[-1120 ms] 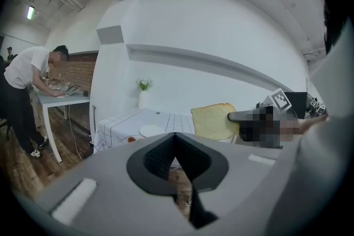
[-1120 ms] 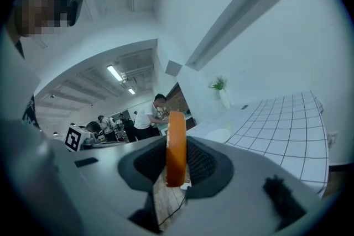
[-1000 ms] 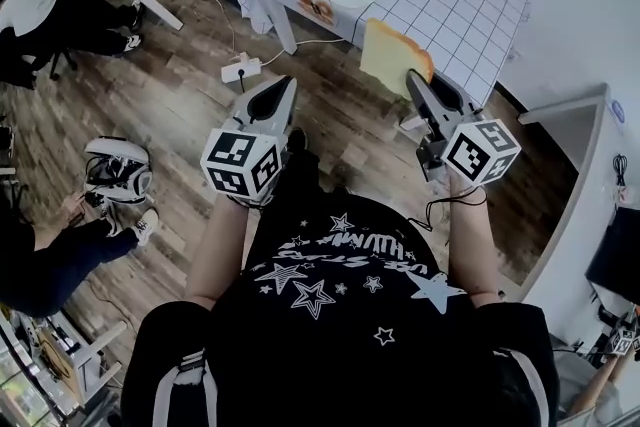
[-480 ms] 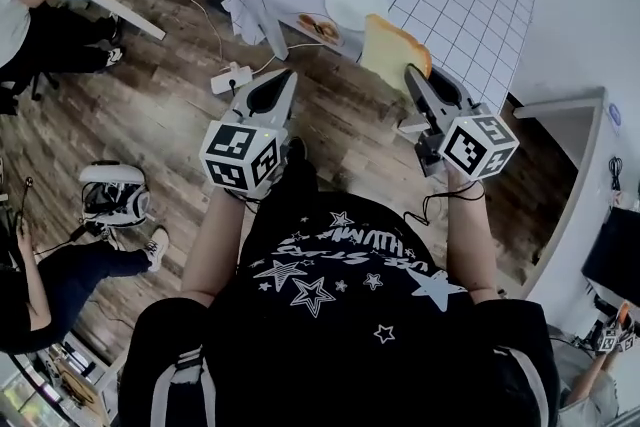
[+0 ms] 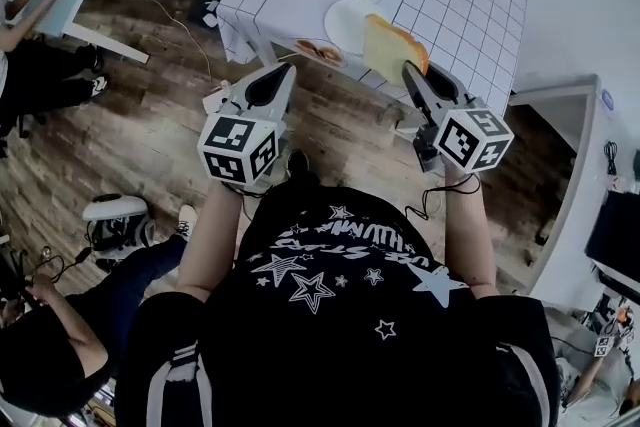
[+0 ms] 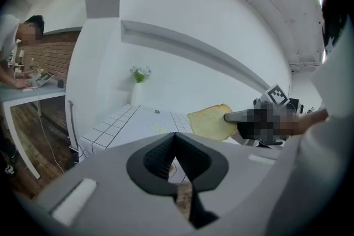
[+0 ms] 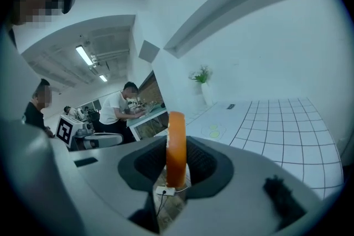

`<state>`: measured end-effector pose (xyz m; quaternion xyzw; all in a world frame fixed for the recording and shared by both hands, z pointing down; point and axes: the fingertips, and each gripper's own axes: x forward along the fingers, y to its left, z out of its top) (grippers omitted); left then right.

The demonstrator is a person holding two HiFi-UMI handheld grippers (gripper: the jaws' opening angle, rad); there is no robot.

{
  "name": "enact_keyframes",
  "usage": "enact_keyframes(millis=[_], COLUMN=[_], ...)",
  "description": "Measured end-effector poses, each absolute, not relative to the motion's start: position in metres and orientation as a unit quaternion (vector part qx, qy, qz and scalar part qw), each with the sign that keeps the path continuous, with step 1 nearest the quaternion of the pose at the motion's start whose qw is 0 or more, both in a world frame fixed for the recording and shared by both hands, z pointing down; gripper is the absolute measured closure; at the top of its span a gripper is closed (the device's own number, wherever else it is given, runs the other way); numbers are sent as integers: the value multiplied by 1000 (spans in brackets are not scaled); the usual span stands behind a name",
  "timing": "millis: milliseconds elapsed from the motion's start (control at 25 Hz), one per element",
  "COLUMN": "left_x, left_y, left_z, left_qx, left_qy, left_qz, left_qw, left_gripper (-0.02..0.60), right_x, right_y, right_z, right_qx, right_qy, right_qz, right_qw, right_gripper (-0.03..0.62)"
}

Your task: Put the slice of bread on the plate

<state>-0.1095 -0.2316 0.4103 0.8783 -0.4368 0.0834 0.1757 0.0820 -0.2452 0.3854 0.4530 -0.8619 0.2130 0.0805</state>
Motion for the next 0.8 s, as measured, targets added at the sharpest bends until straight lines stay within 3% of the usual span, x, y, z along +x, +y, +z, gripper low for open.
enact_keyframes(millis=[640, 800], left_x=[-115, -114], left_y=[-270, -277], left_z=[420, 427], left_qx=[906, 903], left_qy=[-368, -372], left_qz=[89, 94], left_qw=[189, 195], left_gripper=[574, 573], right_x=[65, 71], right_y=[-260, -271], right_z=[399, 408], right_qx=[519, 528], right_qy=[-820, -815], right_qz=[205, 167], right_qw=[127, 173], right_gripper=[496, 496])
